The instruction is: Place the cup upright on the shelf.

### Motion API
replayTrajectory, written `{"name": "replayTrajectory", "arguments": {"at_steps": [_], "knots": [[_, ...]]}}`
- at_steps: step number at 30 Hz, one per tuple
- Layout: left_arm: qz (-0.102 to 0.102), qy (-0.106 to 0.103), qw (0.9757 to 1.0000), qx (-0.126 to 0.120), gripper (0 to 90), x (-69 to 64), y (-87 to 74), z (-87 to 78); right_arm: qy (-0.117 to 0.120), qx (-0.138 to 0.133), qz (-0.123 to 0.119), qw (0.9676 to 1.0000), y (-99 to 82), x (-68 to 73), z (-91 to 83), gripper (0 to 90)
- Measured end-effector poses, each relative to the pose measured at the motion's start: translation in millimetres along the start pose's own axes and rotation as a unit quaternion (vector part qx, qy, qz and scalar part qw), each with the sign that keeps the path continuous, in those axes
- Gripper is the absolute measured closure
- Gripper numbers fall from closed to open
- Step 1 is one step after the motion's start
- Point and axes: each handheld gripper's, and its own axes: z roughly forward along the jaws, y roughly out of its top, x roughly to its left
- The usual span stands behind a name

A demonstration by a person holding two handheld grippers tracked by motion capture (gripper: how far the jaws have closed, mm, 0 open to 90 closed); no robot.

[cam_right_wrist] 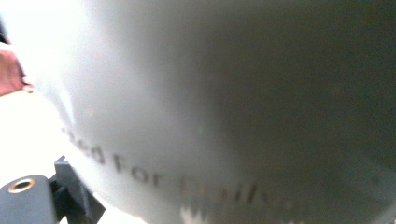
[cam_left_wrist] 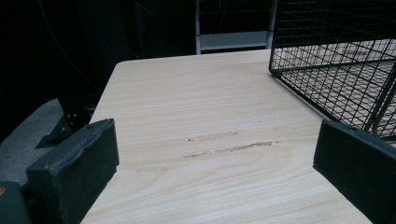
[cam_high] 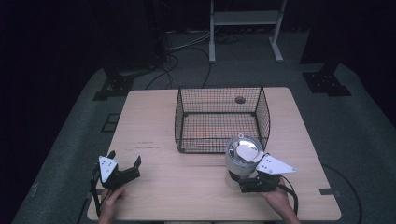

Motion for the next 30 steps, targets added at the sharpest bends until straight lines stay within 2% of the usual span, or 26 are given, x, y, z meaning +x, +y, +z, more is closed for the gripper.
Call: {"name": "replayTrajectory", "arguments": {"at_steps": [7, 11, 18, 26, 30], "knots": [[0.001, 0.0, 1.0, 0.0, 0.0, -0.1, 0.0, -0.1, 0.017, -0.015, 0.013, 0.9997, 6.3, -0.2, -9.1, 7.3], [0.001, 0.0, 1.0, 0.0, 0.0, 0.0, 0.0, -0.1, 0.018, -0.019, 0.006, 0.9996, 14.4, -0.7, -13.8, 7.4], [0.0, 0.0, 1.0, 0.0, 0.0, 0.0, 0.0, -0.1, 0.035, -0.031, 0.013, 0.9988, 29.7, -0.5, -17.6, 7.3], [-0.001, -0.001, 1.0, 0.001, 0.0, 0.3, 0.1, -0.1, 0.049, -0.022, -0.003, 0.9986, 51.9, -1.4, -13.6, 7.3], [-0.003, -0.001, 1.0, 0.001, 0.0, 0.6, 0.2, 0.0, 0.055, -0.029, -0.007, 0.998, 62.6, -2.0, -10.7, 7.3]]}}
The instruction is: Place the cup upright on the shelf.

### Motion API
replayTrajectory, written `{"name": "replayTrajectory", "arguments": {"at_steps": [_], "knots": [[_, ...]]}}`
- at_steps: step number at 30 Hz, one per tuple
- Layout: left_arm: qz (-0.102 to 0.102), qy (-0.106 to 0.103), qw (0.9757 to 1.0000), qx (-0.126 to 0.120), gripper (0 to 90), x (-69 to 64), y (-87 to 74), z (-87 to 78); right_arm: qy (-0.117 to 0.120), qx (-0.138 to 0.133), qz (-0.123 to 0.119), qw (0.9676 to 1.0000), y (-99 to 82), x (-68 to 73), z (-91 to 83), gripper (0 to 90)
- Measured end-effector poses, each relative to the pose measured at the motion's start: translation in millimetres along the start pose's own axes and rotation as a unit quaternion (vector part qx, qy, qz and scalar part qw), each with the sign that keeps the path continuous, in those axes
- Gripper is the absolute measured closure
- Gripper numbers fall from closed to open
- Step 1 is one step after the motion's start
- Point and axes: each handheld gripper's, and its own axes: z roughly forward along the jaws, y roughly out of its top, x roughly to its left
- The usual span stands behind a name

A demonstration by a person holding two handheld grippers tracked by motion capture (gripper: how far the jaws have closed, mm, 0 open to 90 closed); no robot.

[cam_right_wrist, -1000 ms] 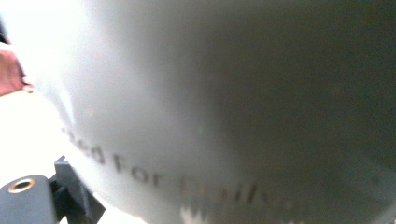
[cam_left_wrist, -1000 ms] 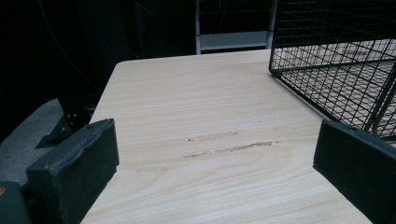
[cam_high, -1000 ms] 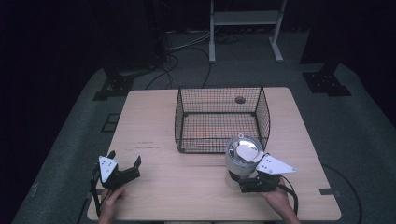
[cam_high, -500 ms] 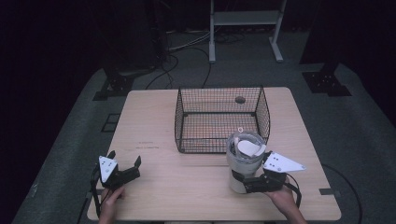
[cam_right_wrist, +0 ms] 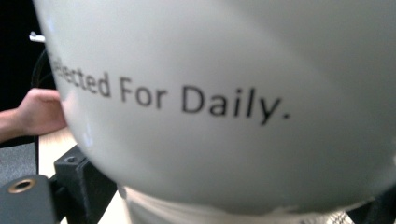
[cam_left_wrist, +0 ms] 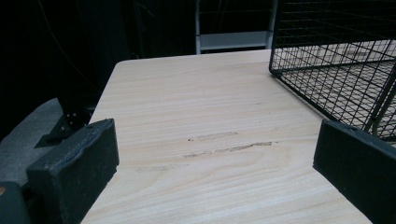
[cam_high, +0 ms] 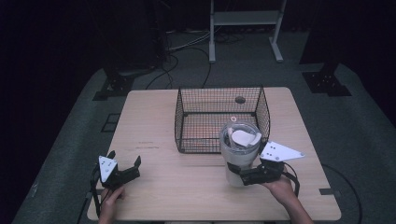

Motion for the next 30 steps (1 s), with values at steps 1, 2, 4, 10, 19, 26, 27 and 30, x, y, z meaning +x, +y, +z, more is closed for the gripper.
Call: {"name": "replayTrajectory", "arguments": {"at_steps": [1, 2, 4, 10, 19, 26, 27, 30], "knots": [[0.0, 0.0, 1.0, 0.0, 0.0, 0.0, 0.0, 0.0, 0.002, -0.003, 0.001, 1.0, 3.2, -0.1, 1.0, 7.3], [0.0, 0.0, 1.0, 0.0, 0.0, 0.0, 0.0, 0.0, 0.004, -0.005, 0.001, 1.0, 5.7, -0.2, 1.9, 7.3], [0.001, -0.001, 1.0, 0.0, 0.0, -0.4, 0.0, -0.1, 0.008, -0.007, 0.003, 0.9999, 10.2, -0.2, 3.5, 7.3], [0.0, -0.001, 1.0, 0.0, 0.0, -0.3, 0.0, -0.1, 0.016, -0.012, -0.002, 0.9998, 25.3, -2.9, 10.2, 7.3], [0.0, -0.002, 1.0, -0.002, 0.0, 0.5, 0.0, 0.2, 0.032, -0.02, -0.016, 0.9992, 59.3, -11.1, 20.8, 7.3], [0.0, -0.002, 1.0, -0.003, 0.0, 0.2, -0.2, 0.3, 0.033, -0.016, -0.027, 0.999, 81.0, -21.3, 38.5, 7.3], [0.0, -0.003, 1.0, -0.004, 0.0, 0.2, -0.2, 0.2, 0.032, -0.015, -0.028, 0.999, 84.1, -24.2, 42.4, 7.3], [0.0, -0.003, 1.0, -0.003, 0.0, 0.7, -0.1, 0.0, 0.025, -0.007, -0.033, 0.9991, 88.8, -33.2, 52.9, 7.3]]}}
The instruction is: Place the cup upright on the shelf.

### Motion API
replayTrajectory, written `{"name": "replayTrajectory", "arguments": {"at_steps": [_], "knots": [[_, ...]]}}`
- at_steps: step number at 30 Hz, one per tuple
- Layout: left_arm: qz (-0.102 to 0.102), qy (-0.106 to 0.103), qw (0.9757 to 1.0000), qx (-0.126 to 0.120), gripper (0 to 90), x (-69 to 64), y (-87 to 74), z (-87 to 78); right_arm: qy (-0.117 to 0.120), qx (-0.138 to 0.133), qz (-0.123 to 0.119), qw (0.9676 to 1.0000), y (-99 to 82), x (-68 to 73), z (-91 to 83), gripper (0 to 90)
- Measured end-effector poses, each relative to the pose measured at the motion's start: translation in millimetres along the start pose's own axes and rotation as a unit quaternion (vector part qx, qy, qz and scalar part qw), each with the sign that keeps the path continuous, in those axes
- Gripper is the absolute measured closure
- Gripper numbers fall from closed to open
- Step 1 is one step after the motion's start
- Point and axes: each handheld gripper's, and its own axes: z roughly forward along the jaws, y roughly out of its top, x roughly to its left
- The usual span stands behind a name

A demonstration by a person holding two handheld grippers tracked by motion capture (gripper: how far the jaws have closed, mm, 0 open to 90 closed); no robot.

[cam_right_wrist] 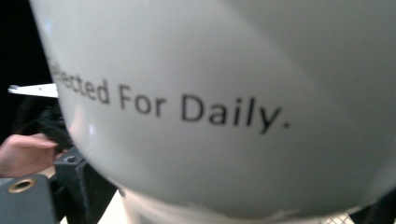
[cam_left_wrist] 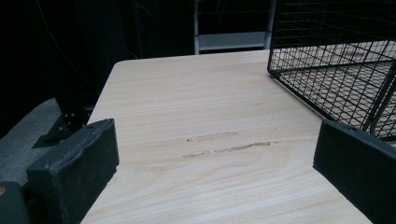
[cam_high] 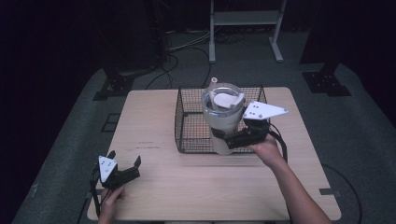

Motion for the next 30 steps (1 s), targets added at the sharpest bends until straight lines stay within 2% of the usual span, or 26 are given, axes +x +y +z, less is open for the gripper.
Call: {"name": "replayTrajectory", "arguments": {"at_steps": [2, 4, 8, 19, 30], "knots": [[0.0, -0.001, 1.0, 0.0, 0.0, 0.0, 0.0, -0.1, 0.005, -0.002, 0.016, 0.9999, -1.4, -13.0, 9.9, 7.3], [0.0, 0.0, 1.0, -0.001, 0.0, -0.1, -0.1, 0.0, 0.004, -0.001, 0.019, 0.9998, -1.9, -16.1, 12.4, 7.3], [0.0, -0.001, 1.0, -0.001, 0.0, 0.1, 0.0, -0.1, -0.007, 0.006, 0.027, 0.9996, -4.0, -32.8, 26.8, 7.3], [0.0, -0.002, 1.0, -0.001, 0.0, 0.3, -0.1, -0.3, -0.016, 0.011, 0.039, 0.9991, -2.1, -53.6, 54.1, 7.4], [-0.002, -0.003, 1.0, 0.0, 0.0, 0.4, -0.1, -0.5, -0.018, 0.011, 0.036, 0.9991, -2.6, -72.1, 75.5, 7.4]]}}
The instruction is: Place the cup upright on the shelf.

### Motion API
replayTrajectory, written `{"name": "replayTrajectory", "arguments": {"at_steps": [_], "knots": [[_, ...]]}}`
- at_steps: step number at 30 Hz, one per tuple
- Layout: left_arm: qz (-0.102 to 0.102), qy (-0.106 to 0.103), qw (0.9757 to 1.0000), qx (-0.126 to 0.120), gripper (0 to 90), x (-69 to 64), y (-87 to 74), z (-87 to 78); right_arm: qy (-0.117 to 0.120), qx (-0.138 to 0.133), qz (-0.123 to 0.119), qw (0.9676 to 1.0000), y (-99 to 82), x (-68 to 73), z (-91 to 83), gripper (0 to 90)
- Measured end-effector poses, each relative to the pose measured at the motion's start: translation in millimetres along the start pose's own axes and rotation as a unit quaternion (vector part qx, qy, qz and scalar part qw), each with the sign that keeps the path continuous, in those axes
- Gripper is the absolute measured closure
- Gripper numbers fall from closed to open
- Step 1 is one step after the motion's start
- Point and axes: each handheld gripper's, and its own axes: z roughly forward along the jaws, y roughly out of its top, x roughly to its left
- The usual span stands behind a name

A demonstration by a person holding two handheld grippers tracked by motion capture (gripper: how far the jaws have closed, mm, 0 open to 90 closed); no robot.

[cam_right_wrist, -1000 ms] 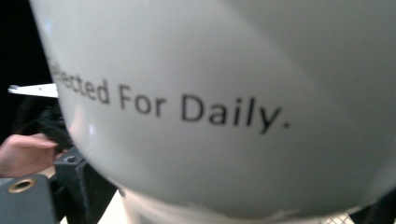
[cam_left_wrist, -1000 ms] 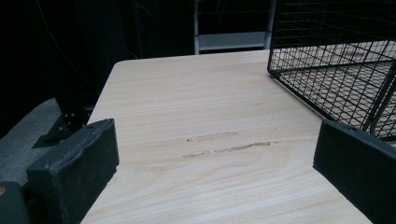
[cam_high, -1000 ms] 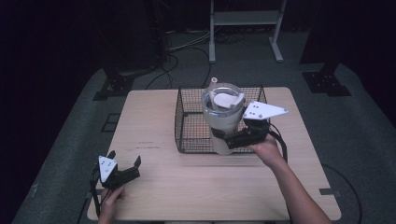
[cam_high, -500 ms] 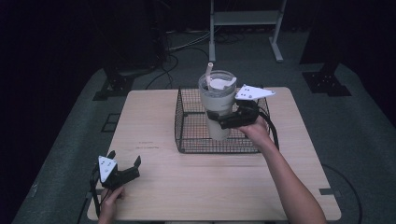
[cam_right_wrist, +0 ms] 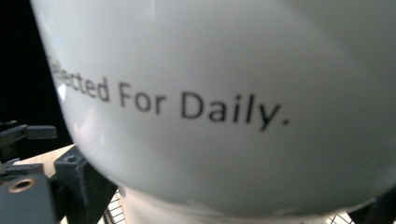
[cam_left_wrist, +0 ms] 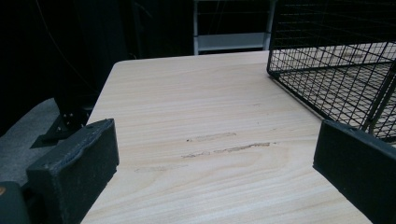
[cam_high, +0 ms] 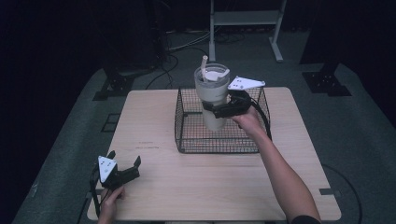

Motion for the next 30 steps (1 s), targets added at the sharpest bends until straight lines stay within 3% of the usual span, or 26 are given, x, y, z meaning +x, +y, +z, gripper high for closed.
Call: {"name": "replayTrajectory", "arguments": {"at_steps": [5, 14, 23, 30], "knots": [[0.0, 0.0, 1.0, 0.0, 0.0, 0.3, 0.0, 0.0, -0.008, 0.014, -0.005, 0.9999, -2.7, -6.7, 11.6, 7.4], [0.002, 0.001, 1.0, 0.0, 0.0, 0.3, 0.0, -0.2, -0.01, 0.027, 0.011, 0.9995, -15.4, -27.0, 36.0, 7.3], [0.002, 0.002, 1.0, 0.0, 0.0, 0.4, 0.1, -0.4, -0.001, 0.034, 0.024, 0.9991, -25.2, -28.7, 51.7, 7.3], [0.004, 0.004, 1.0, -0.002, 0.0, -0.6, -0.1, -0.7, 0.005, 0.051, 0.014, 0.9986, -36.5, -28.9, 65.4, 7.3]]}}
